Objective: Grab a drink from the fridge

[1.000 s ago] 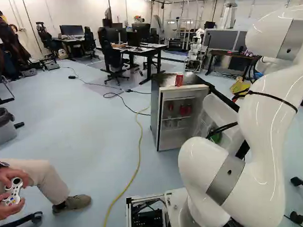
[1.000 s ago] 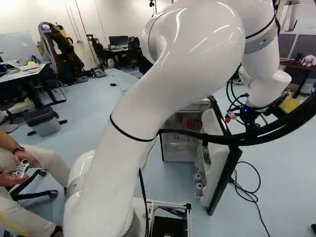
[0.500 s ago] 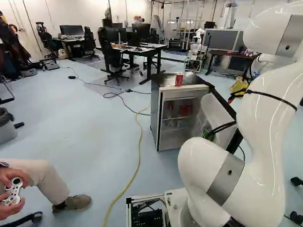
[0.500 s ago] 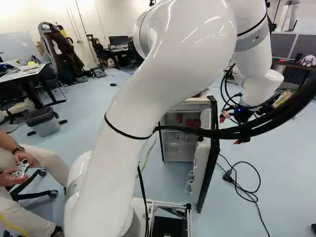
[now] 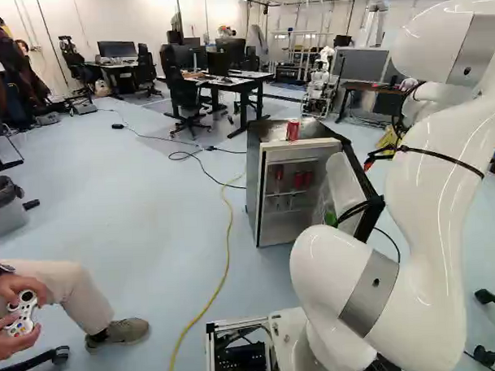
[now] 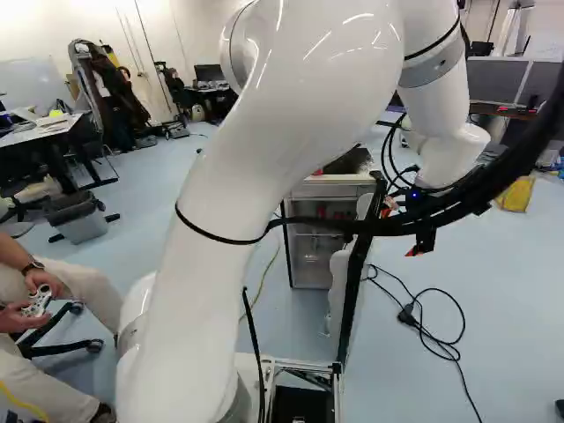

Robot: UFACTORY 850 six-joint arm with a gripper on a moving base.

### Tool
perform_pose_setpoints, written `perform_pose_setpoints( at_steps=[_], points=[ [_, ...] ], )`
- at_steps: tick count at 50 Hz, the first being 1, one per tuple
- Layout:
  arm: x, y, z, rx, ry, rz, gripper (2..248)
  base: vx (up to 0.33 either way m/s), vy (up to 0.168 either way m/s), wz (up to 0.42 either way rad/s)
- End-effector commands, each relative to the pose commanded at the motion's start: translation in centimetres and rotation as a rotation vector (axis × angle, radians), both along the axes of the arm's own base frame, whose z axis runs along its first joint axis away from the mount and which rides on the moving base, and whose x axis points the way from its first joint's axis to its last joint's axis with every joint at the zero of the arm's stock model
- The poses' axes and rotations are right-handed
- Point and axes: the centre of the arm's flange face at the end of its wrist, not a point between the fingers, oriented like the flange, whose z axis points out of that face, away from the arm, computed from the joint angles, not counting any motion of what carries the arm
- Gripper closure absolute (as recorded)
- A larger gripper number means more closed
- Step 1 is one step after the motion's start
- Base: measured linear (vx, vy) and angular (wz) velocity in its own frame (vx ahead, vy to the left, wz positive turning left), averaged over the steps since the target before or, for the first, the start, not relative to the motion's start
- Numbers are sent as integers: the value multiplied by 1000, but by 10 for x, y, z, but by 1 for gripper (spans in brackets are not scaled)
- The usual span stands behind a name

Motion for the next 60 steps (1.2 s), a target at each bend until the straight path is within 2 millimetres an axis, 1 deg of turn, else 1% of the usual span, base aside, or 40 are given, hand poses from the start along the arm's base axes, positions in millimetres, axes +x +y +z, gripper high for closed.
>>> perform_pose_setpoints(
  at_steps=[60],
  points=[
    [15,91,-2,45,39,119,3,0,0,0]
  ],
)
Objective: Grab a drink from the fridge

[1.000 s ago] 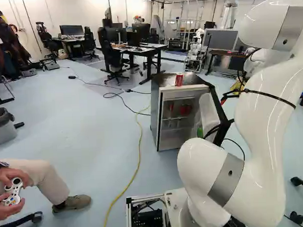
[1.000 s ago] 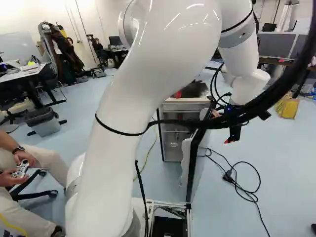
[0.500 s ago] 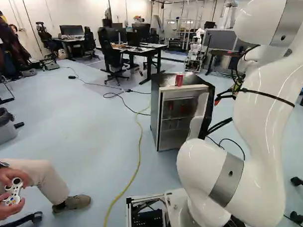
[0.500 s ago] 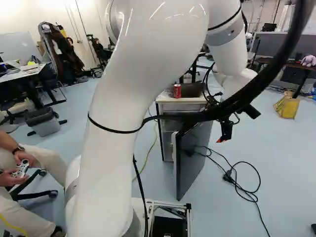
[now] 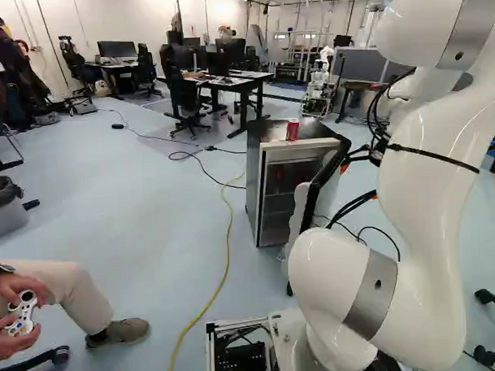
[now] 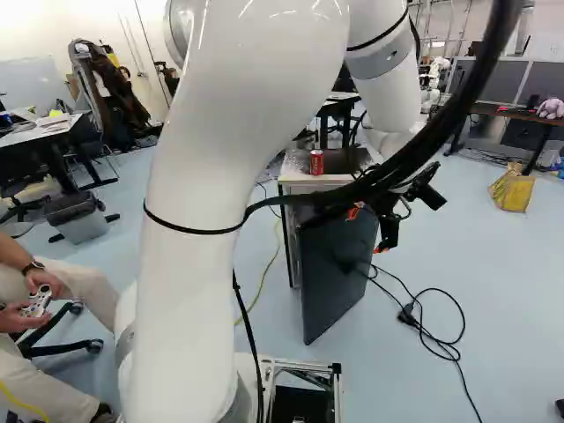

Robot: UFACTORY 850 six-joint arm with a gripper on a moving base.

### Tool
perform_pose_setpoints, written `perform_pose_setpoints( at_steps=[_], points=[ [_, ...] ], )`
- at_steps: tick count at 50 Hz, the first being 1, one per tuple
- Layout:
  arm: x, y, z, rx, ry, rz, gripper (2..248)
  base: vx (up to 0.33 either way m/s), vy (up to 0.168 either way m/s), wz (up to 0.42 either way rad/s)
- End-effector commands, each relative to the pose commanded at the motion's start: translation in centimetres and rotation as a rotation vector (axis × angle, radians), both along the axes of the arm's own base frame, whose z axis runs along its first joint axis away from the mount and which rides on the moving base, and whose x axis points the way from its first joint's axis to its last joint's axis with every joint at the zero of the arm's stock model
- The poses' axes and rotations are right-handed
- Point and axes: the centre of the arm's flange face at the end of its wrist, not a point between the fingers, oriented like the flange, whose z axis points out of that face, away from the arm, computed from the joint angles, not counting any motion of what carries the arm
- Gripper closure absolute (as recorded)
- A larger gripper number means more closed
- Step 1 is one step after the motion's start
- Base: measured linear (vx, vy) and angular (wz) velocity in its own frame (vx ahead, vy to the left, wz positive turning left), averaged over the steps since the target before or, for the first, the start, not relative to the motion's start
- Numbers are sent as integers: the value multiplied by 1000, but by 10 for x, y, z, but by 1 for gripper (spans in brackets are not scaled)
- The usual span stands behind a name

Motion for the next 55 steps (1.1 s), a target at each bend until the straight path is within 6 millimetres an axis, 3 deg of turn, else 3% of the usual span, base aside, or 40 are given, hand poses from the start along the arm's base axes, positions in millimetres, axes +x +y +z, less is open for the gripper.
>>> perform_pose_setpoints(
  at_steps=[55],
  points=[
    [25,87,-2,23,25,150,3,0,0,0]
  ],
)
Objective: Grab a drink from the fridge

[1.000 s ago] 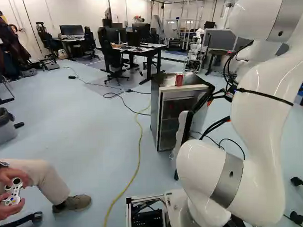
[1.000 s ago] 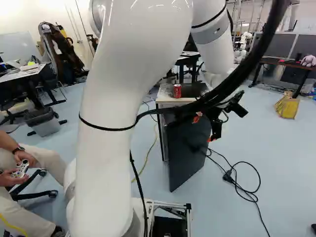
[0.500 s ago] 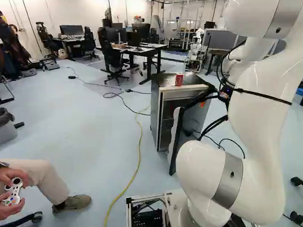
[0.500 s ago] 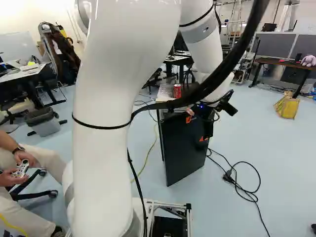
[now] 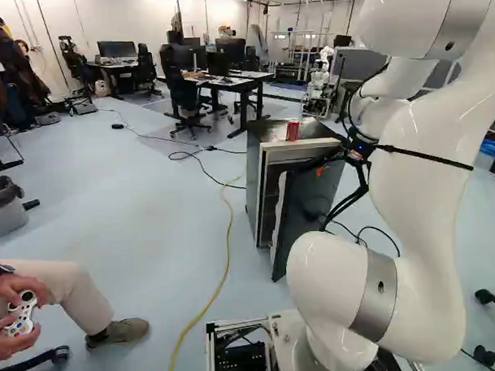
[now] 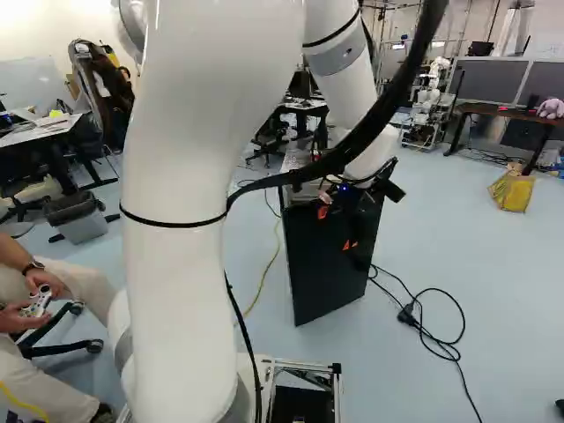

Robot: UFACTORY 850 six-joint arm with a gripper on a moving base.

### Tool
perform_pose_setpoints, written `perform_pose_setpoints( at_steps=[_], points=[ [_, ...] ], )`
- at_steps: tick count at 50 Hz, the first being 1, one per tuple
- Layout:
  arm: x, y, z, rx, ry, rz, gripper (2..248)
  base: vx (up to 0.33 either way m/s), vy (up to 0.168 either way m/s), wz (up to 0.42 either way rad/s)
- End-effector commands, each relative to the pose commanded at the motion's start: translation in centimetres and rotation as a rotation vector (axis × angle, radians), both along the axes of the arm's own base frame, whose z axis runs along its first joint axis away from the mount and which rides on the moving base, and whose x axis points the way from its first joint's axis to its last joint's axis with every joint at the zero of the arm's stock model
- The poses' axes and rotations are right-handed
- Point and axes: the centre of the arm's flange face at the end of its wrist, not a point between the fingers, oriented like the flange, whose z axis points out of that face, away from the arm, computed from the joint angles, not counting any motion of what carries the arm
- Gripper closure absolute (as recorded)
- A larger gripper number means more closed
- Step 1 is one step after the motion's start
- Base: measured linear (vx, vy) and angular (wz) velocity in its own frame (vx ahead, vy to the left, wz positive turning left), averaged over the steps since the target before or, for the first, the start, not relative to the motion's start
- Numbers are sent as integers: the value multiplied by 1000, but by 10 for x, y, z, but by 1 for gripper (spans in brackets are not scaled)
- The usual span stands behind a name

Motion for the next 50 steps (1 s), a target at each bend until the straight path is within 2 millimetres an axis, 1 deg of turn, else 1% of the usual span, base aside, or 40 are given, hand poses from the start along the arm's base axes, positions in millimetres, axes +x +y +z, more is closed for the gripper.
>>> perform_pose_setpoints(
  at_steps=[50],
  points=[
    [30,37,0,-3,-4,90,3,0,0,0]
  ],
)
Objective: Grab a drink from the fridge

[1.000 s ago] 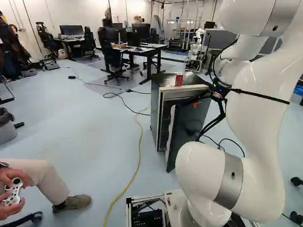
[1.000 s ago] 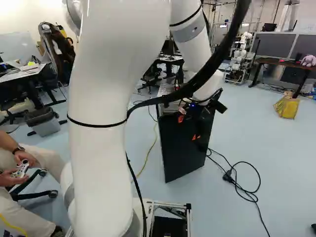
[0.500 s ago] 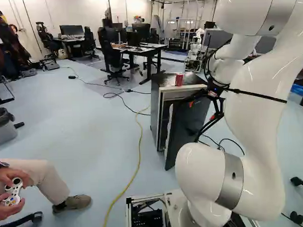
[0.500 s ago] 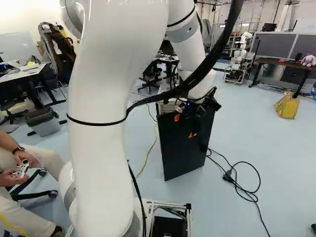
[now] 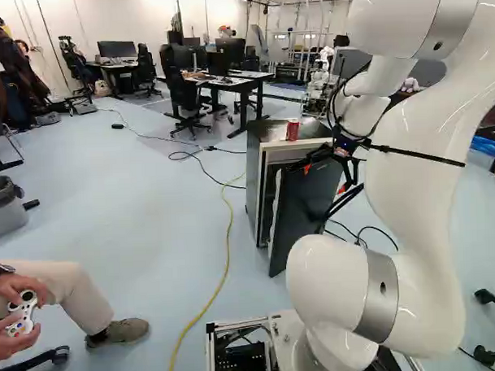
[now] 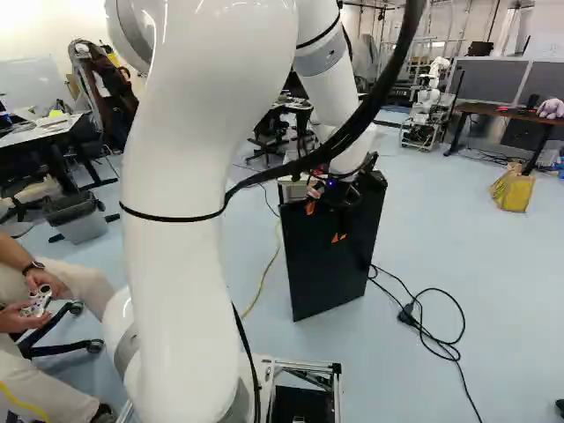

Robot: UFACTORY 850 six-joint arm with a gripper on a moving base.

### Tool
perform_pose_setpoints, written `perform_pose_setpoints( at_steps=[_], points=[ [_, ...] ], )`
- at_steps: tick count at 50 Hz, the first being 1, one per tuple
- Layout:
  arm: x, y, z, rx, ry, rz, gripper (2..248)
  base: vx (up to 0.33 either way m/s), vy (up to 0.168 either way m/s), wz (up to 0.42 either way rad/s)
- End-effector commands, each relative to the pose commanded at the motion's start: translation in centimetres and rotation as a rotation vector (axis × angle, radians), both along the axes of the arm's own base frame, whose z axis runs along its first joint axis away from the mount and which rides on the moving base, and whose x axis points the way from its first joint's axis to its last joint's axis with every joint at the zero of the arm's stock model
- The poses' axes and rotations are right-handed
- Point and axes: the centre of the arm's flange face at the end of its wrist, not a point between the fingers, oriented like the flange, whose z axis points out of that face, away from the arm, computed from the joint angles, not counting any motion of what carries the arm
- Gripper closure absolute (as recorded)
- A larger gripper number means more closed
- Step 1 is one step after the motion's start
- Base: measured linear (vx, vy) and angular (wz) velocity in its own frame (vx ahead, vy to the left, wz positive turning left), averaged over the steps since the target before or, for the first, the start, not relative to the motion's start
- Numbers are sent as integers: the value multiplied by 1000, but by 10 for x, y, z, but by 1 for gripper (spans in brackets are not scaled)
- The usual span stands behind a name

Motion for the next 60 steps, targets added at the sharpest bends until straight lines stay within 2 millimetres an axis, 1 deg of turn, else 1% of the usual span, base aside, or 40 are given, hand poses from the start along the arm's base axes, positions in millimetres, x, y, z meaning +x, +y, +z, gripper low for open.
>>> perform_pose_setpoints(
  at_steps=[60],
  points=[
    [34,36,0,-65,-65,74,3,0,0,0]
  ],
)
